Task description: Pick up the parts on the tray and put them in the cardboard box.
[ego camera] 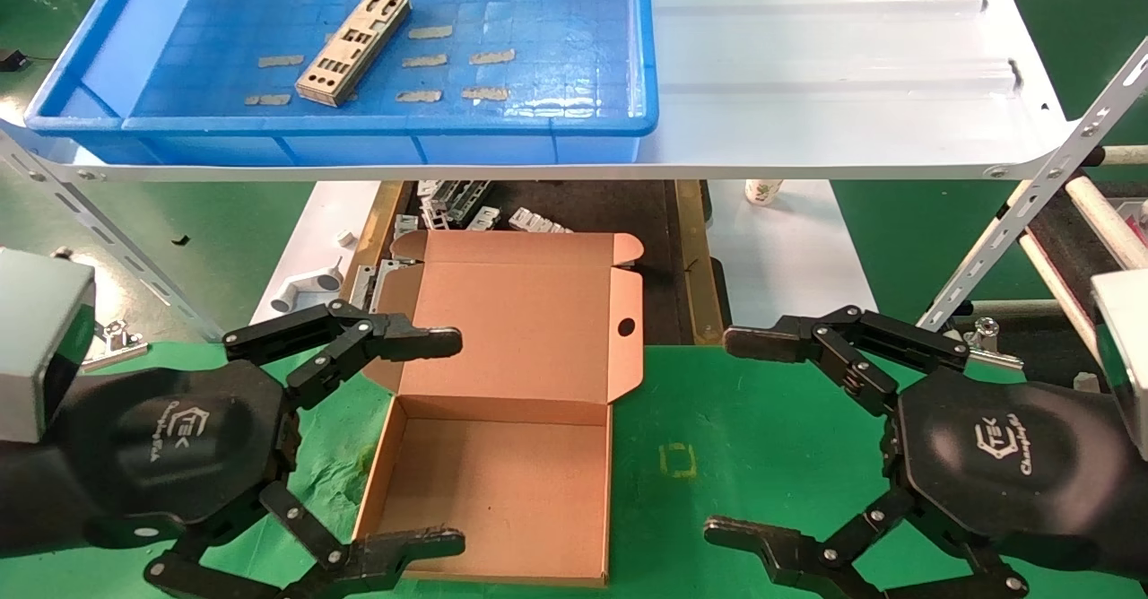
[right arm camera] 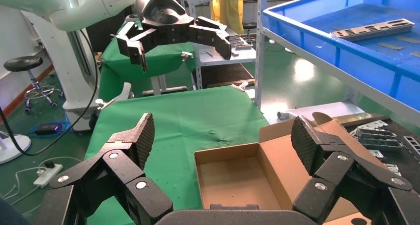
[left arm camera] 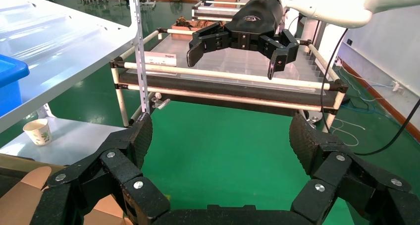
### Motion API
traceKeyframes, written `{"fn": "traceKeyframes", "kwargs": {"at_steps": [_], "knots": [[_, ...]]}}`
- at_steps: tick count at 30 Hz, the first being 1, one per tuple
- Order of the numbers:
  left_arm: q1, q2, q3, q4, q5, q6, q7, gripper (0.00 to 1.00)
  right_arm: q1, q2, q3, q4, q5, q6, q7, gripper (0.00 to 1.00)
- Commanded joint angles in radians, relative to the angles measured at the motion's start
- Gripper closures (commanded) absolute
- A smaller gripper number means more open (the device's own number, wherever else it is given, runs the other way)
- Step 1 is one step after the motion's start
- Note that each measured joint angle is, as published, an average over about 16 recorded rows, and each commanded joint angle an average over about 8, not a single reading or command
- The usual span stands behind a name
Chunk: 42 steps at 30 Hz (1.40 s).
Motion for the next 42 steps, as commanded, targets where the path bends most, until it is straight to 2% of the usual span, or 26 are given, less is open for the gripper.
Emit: {"fn": "traceKeyframes", "kwargs": {"at_steps": [1,13,14,16,21,22,24,29,33,42], "knots": [[0.000,0.000,0.000,0.000,0.000,0.000,0.000,0.00,0.000,0.000,0.000,0.000,0.000,0.000,0.000,0.00],[0.000,0.000,0.000,0.000,0.000,0.000,0.000,0.00,0.000,0.000,0.000,0.000,0.000,0.000,0.000,0.00],[0.000,0.000,0.000,0.000,0.000,0.000,0.000,0.00,0.000,0.000,0.000,0.000,0.000,0.000,0.000,0.04],[0.000,0.000,0.000,0.000,0.000,0.000,0.000,0.00,0.000,0.000,0.000,0.000,0.000,0.000,0.000,0.20],[-0.003,0.003,-0.001,0.003,0.002,-0.009,0.000,0.00,0.000,0.000,0.000,0.000,0.000,0.000,0.000,0.81],[-0.006,0.006,-0.002,0.006,0.003,-0.016,-0.001,0.00,0.000,0.000,0.000,0.000,0.000,0.000,0.000,0.90],[-0.016,0.016,-0.003,0.016,0.007,-0.040,-0.006,0.00,0.000,0.000,0.000,0.000,0.000,0.000,0.000,0.99],[-0.084,0.065,0.009,0.067,0.046,-0.147,-0.057,0.00,0.000,0.000,0.000,0.000,0.000,0.000,0.000,1.00],[-0.199,0.128,0.037,0.156,0.123,-0.243,-0.090,0.00,0.000,0.000,0.000,0.000,0.000,0.000,0.000,1.00],[-0.490,0.301,0.117,0.514,0.349,-0.422,0.000,0.00,0.000,0.000,0.000,0.000,0.000,0.000,0.000,1.00]]}}
